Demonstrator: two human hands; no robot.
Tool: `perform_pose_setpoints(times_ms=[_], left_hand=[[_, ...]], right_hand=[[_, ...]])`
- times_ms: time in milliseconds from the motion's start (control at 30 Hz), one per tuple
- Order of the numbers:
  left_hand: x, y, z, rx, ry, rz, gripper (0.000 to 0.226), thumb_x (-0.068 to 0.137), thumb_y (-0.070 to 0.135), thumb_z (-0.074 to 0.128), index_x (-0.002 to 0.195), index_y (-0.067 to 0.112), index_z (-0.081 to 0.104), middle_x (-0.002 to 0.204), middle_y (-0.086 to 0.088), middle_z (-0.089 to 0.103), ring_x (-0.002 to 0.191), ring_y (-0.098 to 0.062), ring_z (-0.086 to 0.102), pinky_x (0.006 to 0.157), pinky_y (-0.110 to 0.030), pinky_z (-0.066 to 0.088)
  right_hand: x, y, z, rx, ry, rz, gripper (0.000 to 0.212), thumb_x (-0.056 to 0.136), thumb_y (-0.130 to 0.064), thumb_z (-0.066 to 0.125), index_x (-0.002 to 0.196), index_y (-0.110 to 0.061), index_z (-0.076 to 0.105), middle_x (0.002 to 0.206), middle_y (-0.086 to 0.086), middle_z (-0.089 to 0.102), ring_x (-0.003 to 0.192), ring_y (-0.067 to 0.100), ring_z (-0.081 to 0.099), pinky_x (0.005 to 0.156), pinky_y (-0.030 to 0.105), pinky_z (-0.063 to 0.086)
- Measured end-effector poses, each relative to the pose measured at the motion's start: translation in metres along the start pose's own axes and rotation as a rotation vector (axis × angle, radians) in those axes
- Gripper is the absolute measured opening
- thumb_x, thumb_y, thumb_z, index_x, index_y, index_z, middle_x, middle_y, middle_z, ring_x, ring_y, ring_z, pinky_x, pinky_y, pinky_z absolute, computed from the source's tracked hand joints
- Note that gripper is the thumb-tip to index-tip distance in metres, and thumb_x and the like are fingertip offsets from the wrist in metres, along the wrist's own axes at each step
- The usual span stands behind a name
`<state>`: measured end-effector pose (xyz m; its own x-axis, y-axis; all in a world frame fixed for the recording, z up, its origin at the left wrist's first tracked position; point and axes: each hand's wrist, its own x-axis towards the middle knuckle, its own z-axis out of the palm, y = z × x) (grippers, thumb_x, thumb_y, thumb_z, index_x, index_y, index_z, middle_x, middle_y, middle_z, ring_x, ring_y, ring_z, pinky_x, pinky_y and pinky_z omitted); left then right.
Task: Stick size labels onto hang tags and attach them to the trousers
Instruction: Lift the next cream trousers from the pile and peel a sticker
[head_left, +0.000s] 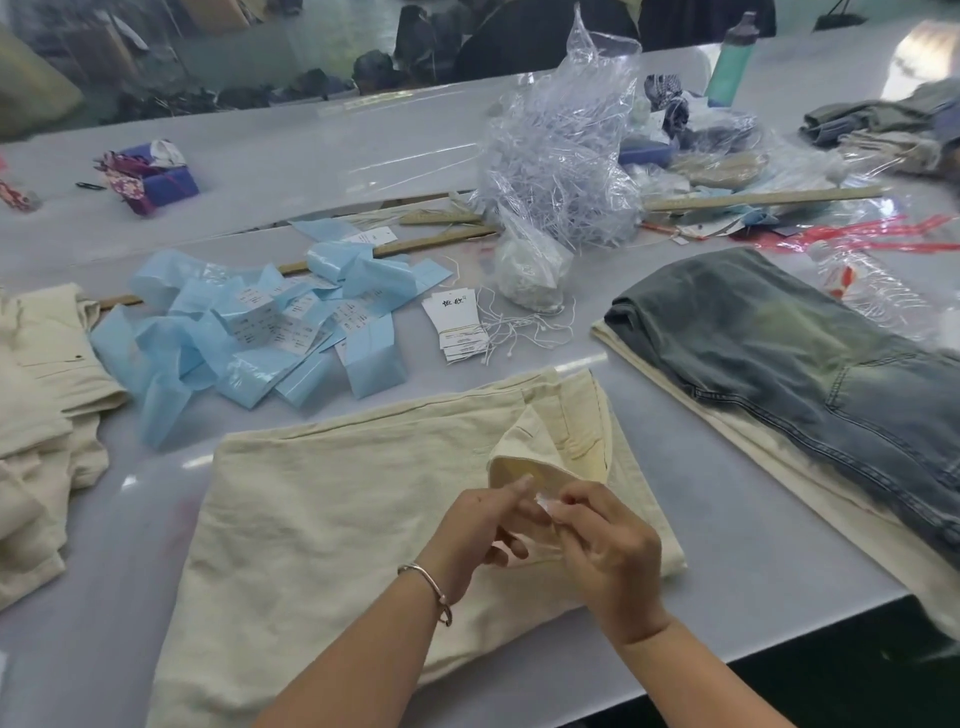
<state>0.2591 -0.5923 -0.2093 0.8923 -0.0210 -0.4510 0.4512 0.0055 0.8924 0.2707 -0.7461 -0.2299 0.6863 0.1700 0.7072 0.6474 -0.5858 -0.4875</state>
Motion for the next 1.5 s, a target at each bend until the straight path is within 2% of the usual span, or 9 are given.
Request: perform_pose_setpoints(times_ms=[167, 300, 433, 533, 733, 967, 1167, 1300, 1500], left_hand=[[0.004, -0.005, 0.001, -0.081, -0.017, -0.020, 0.018, 0.089, 0.026, 0.067, 0.083, 0.009, 0.071, 0.068, -0.002, 0.061, 0.054, -0.009, 0.048, 0.052, -0.018, 0.035], [0.005, -0.013, 0.001, -0.185, -0.054, -0.008, 0.012, 0.090, 0.019, 0.065, 0.082, 0.009, 0.068, 0.072, -0.003, 0.058, 0.053, -0.007, 0.048, 0.051, -0.015, 0.035], [0.003, -0.018, 0.003, -0.189, -0.094, 0.027, 0.019, 0.085, 0.026, 0.066, 0.087, 0.008, 0.071, 0.072, 0.002, 0.059, 0.060, -0.006, 0.050, 0.054, -0.015, 0.036], [0.001, -0.017, 0.002, -0.189, -0.102, 0.048, 0.023, 0.082, 0.028, 0.068, 0.087, 0.006, 0.070, 0.073, 0.001, 0.058, 0.063, -0.006, 0.051, 0.056, -0.015, 0.036], [0.000, -0.016, 0.005, -0.215, -0.080, 0.036, 0.019, 0.082, 0.026, 0.067, 0.084, 0.007, 0.068, 0.073, 0.001, 0.058, 0.065, -0.008, 0.051, 0.059, -0.018, 0.036], [-0.001, -0.016, 0.005, -0.220, -0.042, 0.007, 0.014, 0.091, 0.021, 0.064, 0.080, 0.013, 0.066, 0.079, 0.000, 0.063, 0.067, -0.007, 0.054, 0.063, -0.020, 0.038], [-0.025, -0.016, -0.049, -0.150, 0.128, 0.025, 0.021, 0.090, 0.029, 0.065, 0.070, 0.022, 0.066, 0.089, 0.002, 0.071, 0.070, -0.007, 0.058, 0.066, -0.019, 0.041], [-0.033, -0.013, -0.118, -0.146, 0.397, 0.043, 0.025, 0.095, 0.025, 0.059, 0.072, 0.020, 0.067, 0.086, 0.006, 0.072, 0.069, -0.005, 0.060, 0.064, -0.017, 0.042], [-0.016, -0.004, -0.203, -0.193, 0.509, 0.051, 0.024, 0.096, 0.024, 0.057, 0.076, 0.017, 0.067, 0.083, 0.006, 0.073, 0.068, -0.004, 0.062, 0.063, -0.018, 0.043]], right_hand=[[-0.007, 0.002, 0.003, 0.114, -0.138, 0.005, 0.012, 0.071, 0.004, 0.078, 0.079, -0.005, 0.075, 0.089, 0.004, 0.071, 0.074, 0.018, 0.068, 0.059, 0.029, 0.056], [-0.004, 0.005, -0.005, 0.211, -0.128, 0.108, 0.015, 0.080, -0.010, 0.059, 0.080, -0.005, 0.074, 0.085, 0.001, 0.070, 0.077, 0.010, 0.066, 0.065, 0.026, 0.055], [0.003, 0.012, -0.011, 0.225, -0.118, 0.202, 0.015, 0.078, -0.008, 0.057, 0.073, -0.005, 0.071, 0.078, -0.001, 0.069, 0.071, 0.009, 0.064, 0.060, 0.026, 0.053], [0.003, 0.014, -0.014, 0.225, -0.218, 0.144, 0.010, 0.072, 0.002, 0.067, 0.075, -0.006, 0.072, 0.079, -0.002, 0.067, 0.069, 0.010, 0.062, 0.056, 0.026, 0.052], [0.004, 0.023, -0.014, 0.289, -0.288, 0.126, 0.012, 0.074, -0.002, 0.066, 0.081, -0.010, 0.072, 0.084, -0.007, 0.063, 0.071, 0.006, 0.060, 0.055, 0.023, 0.051], [0.022, 0.027, -0.015, 0.301, -0.334, 0.171, 0.012, 0.073, -0.004, 0.062, 0.071, -0.014, 0.069, 0.069, -0.010, 0.062, 0.061, 0.010, 0.058, 0.050, 0.035, 0.048], [0.089, 0.000, 0.016, 0.340, -0.283, 0.208, 0.015, 0.074, -0.004, 0.062, 0.075, -0.016, 0.071, 0.069, -0.011, 0.065, 0.061, 0.011, 0.059, 0.059, 0.027, 0.047], [0.128, -0.022, 0.075, 0.259, -0.466, 0.272, 0.017, 0.078, -0.001, 0.067, 0.079, -0.017, 0.072, 0.065, -0.012, 0.062, 0.060, 0.016, 0.057, 0.064, 0.032, 0.047], [0.154, -0.042, 0.190, 0.096, -0.734, 0.339, 0.015, 0.081, -0.016, 0.064, 0.093, -0.024, 0.067, 0.075, -0.012, 0.062, 0.072, 0.013, 0.057, 0.066, 0.027, 0.040]])
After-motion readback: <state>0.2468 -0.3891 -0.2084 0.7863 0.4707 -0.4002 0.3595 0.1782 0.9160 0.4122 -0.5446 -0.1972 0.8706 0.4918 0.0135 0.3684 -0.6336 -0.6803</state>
